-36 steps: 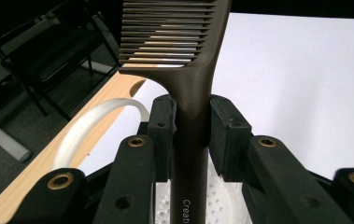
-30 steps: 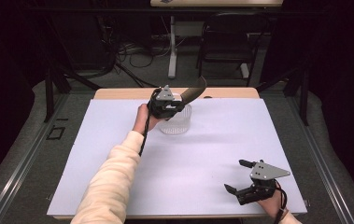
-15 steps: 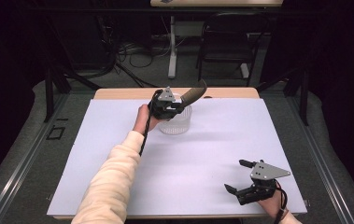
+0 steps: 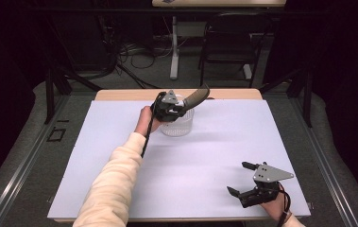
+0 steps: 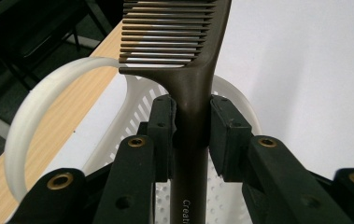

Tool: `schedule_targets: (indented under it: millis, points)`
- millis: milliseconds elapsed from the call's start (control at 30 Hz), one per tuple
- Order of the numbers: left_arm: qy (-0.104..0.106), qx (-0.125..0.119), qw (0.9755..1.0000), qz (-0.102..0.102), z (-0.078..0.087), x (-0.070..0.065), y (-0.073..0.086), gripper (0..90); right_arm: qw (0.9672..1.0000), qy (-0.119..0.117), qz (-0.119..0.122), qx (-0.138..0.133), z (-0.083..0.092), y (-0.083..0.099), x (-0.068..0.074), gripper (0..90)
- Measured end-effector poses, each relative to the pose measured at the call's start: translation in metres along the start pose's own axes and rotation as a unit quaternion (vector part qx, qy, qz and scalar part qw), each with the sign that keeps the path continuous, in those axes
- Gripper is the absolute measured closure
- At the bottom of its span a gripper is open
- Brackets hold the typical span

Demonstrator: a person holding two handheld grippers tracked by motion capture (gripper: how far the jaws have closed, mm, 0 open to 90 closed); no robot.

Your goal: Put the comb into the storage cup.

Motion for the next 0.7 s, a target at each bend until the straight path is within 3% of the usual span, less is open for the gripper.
schedule_targets:
  millis: [700]
  points:
    - [0.003,0.023,0.9997,-0.005,-0.0063,0.0005,0.0027,71.6,1.0000,0.001,-0.002,-0.004,0.0000,0.0000,0.0001,0.0]
Point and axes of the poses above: each handheld gripper's, and its own axes: z roughly backward along the jaws, y roughly out of its underside, x roughly to its left, the point moved 2 cm from there along -z, roughly forward along the jaws, and after that the axes turned 7 degrees about z, right-handed, at the moved point
